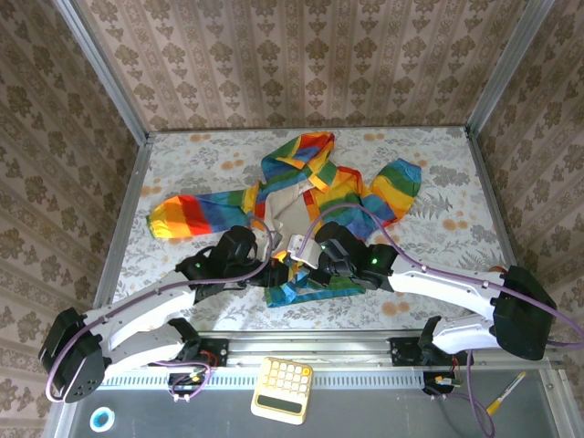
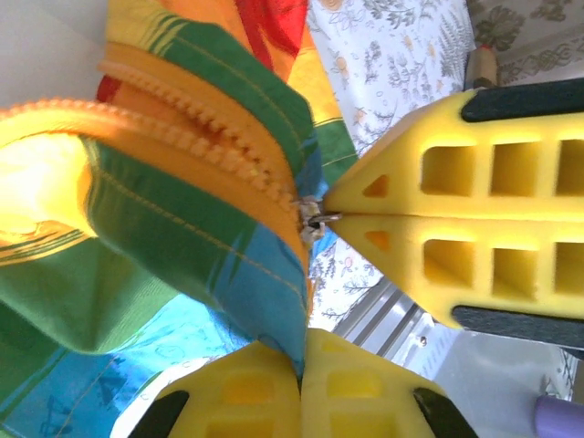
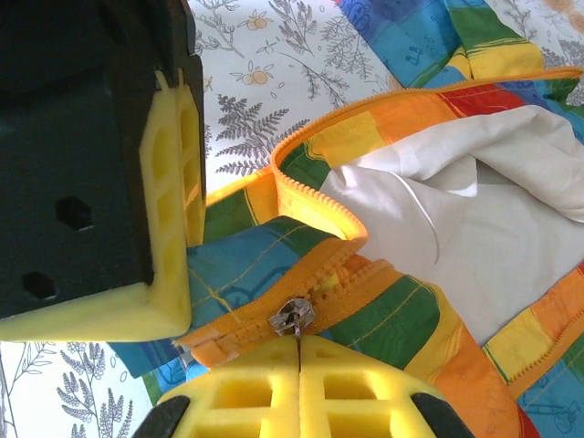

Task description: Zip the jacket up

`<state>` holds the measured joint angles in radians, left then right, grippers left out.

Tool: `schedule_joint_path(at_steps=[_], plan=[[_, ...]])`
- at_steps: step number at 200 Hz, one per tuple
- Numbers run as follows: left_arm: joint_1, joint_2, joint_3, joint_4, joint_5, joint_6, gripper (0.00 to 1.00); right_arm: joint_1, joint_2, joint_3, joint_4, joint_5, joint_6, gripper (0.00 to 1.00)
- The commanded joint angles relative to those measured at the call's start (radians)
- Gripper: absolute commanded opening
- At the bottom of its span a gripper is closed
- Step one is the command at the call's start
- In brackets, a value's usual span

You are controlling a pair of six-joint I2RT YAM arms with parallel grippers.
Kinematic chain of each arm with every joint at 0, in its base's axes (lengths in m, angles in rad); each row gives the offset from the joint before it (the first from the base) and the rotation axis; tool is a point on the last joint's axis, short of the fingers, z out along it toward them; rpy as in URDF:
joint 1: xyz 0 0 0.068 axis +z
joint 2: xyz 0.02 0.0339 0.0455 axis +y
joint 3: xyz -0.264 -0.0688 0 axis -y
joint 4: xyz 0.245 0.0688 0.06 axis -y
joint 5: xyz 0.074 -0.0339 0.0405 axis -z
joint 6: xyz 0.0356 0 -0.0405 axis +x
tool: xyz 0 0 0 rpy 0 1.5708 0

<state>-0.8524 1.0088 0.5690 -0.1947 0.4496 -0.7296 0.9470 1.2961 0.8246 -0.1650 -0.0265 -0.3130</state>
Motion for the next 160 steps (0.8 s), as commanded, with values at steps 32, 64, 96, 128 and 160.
schedule_joint_path(at_steps=[32,64,96,128,160], plan=[[-0.008,-0.031,0.006,-0.126,0.023,0.024,0.0,0.0,0.007,0.005,0.03,0.146,0.032,0.0],[-0.011,-0.053,0.014,-0.157,0.033,0.033,0.0,-0.002,0.037,0.023,0.033,0.192,0.04,0.0],[-0.013,-0.081,0.015,-0.188,0.032,0.036,0.0,-0.015,0.067,0.047,0.035,0.21,0.054,0.0],[-0.014,-0.113,0.009,-0.211,0.026,0.035,0.0,-0.026,0.089,0.075,0.035,0.224,0.061,0.0],[-0.014,-0.137,0.0,-0.224,0.018,0.032,0.0,-0.03,0.119,0.079,0.048,0.179,0.041,0.0]])
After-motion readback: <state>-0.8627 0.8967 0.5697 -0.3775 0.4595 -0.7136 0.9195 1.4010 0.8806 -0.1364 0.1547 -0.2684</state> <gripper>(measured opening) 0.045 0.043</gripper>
